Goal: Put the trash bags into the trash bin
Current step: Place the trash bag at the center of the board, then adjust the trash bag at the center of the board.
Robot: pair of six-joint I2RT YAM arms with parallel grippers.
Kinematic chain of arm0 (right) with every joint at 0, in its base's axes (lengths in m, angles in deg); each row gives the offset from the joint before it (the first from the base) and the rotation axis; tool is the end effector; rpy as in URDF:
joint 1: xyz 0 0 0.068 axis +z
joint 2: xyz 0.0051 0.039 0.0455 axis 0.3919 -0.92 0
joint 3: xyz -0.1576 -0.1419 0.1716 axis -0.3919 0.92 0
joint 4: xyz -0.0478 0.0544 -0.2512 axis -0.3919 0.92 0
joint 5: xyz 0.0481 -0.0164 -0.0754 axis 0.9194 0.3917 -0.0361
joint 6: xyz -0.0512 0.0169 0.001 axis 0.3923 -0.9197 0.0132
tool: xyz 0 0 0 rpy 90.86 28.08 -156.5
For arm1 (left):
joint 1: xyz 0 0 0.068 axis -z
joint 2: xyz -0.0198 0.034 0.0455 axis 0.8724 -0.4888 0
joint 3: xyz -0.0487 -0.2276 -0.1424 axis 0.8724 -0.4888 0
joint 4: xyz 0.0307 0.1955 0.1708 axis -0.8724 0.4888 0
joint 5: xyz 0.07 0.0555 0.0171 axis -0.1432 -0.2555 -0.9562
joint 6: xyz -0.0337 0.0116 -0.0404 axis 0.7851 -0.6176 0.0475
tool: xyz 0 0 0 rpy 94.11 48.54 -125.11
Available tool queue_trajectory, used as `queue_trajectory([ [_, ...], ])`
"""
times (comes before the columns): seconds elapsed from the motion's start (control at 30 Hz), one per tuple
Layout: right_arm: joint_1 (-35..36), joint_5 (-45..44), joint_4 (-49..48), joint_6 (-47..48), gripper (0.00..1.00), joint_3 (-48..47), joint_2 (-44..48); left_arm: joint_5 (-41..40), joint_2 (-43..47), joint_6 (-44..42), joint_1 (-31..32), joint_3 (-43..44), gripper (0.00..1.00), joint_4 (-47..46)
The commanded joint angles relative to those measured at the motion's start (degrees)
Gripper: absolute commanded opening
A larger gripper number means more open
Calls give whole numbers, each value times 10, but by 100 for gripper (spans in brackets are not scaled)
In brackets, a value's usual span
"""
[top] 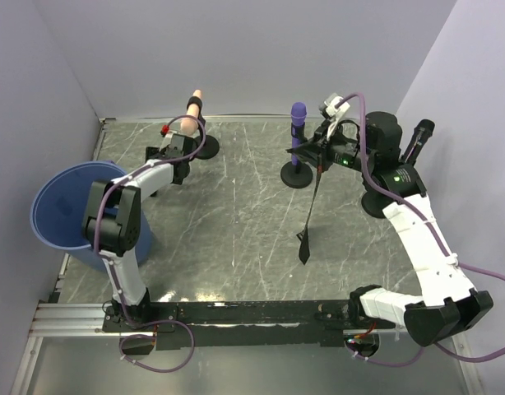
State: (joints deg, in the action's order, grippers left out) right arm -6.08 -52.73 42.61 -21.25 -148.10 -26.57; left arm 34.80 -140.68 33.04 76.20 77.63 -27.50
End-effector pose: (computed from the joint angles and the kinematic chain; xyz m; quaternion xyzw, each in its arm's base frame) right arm 0.2264 0.0913 0.4454 -0.3564 0.6814 0.2864 0.5715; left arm 0.3906 -0.0816 0.1982 -0.0716 0.8783 0.2998 0.3655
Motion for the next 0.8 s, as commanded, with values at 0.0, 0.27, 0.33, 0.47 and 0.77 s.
queue_trajectory([
  [0.0,1,54,-10,20,0,-5,19,65,90,44,6,20,72,75],
  [0.27,3,134,-35,-24,0,-65,-7,388,313,-28,17,-142,69,85],
  [0.33,3,166,-41,-33,0,-103,-23,479,388,-77,27,-199,72,16],
  [0.47,5,353,-53,-50,0,-177,-73,726,489,-187,43,-267,86,-123],
  [0.77,17,535,-338,-274,0,-255,-141,847,390,-258,137,-195,90,-228],
])
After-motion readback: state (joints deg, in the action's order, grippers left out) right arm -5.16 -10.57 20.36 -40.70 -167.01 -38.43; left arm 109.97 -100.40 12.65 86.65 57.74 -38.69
